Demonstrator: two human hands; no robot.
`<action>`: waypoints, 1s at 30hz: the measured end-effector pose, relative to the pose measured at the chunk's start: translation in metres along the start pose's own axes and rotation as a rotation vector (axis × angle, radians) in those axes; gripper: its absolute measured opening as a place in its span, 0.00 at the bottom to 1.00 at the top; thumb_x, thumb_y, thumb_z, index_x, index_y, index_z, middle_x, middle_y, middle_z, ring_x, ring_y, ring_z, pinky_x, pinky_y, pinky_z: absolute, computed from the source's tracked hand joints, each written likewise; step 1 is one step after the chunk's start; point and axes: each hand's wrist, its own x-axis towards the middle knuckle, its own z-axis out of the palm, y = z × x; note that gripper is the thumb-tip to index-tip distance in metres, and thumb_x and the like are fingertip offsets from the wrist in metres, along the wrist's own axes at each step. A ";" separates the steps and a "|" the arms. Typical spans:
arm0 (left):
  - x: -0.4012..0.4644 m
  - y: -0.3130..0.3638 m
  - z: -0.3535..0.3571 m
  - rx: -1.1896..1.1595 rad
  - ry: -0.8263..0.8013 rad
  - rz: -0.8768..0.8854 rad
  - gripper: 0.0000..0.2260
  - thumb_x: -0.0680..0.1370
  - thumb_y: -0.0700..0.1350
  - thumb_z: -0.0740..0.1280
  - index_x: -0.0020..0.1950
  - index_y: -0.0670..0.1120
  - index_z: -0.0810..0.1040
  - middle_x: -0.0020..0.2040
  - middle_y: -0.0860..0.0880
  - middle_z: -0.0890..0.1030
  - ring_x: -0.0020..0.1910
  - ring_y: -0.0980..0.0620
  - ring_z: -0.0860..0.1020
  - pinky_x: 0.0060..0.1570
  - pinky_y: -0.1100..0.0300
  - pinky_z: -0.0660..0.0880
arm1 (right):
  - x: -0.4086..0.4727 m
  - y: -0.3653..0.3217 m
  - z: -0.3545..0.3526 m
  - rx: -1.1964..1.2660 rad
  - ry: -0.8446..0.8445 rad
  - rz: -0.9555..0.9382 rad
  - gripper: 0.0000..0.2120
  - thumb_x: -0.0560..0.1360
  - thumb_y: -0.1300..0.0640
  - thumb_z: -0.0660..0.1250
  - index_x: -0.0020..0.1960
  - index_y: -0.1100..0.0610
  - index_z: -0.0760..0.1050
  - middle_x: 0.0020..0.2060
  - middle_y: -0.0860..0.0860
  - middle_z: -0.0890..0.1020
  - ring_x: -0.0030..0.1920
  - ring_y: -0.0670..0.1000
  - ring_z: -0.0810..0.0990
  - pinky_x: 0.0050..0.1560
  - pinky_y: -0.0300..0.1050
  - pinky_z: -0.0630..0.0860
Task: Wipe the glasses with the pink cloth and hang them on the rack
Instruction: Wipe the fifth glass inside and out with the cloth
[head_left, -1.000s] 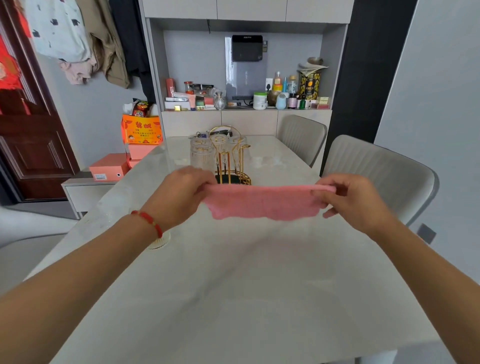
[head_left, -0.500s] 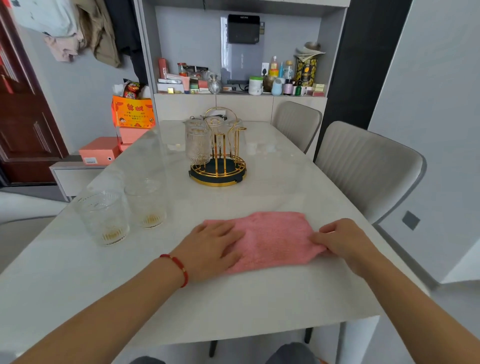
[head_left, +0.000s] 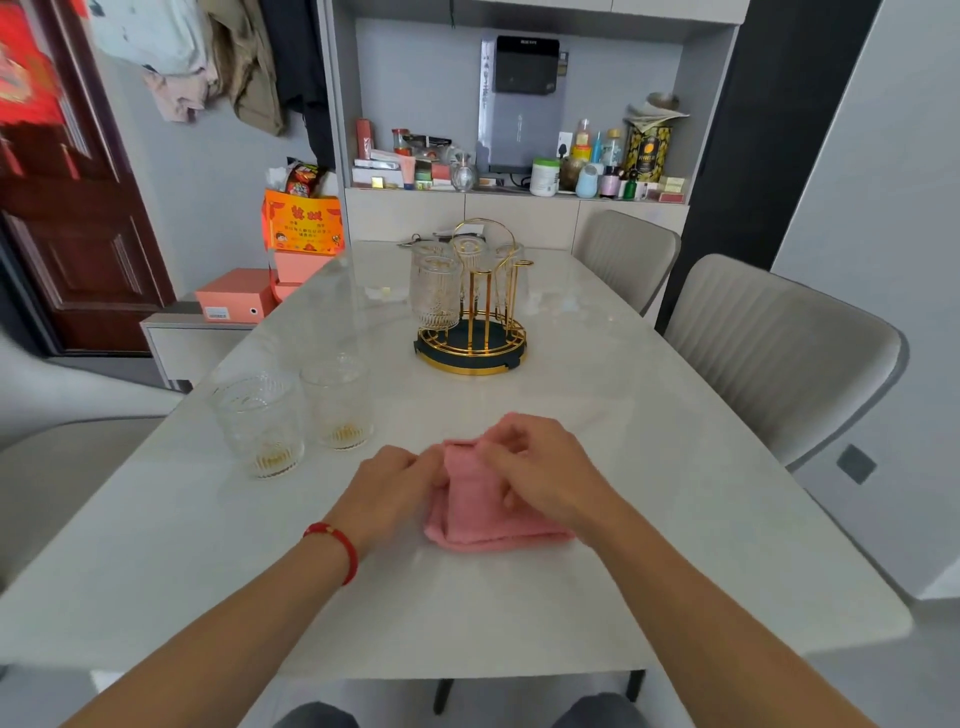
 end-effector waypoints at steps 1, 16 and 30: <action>0.001 0.001 -0.001 0.001 -0.019 -0.028 0.29 0.73 0.66 0.62 0.40 0.40 0.83 0.37 0.47 0.84 0.38 0.48 0.79 0.39 0.56 0.72 | 0.003 0.004 -0.002 -0.042 0.099 0.009 0.03 0.77 0.52 0.68 0.47 0.48 0.80 0.43 0.45 0.85 0.39 0.48 0.84 0.42 0.43 0.79; 0.012 0.027 0.002 0.113 -0.121 -0.061 0.06 0.77 0.42 0.72 0.41 0.45 0.78 0.44 0.49 0.79 0.43 0.52 0.77 0.41 0.60 0.73 | 0.022 0.050 -0.023 -0.455 0.145 0.016 0.20 0.80 0.47 0.64 0.71 0.46 0.69 0.65 0.50 0.76 0.60 0.52 0.78 0.60 0.50 0.77; 0.063 0.056 0.023 0.687 -0.442 0.245 0.39 0.80 0.52 0.71 0.84 0.49 0.54 0.81 0.45 0.63 0.79 0.43 0.63 0.77 0.47 0.64 | 0.007 0.052 -0.008 -0.734 0.110 0.157 0.22 0.77 0.34 0.55 0.48 0.52 0.75 0.47 0.50 0.79 0.53 0.56 0.75 0.53 0.52 0.72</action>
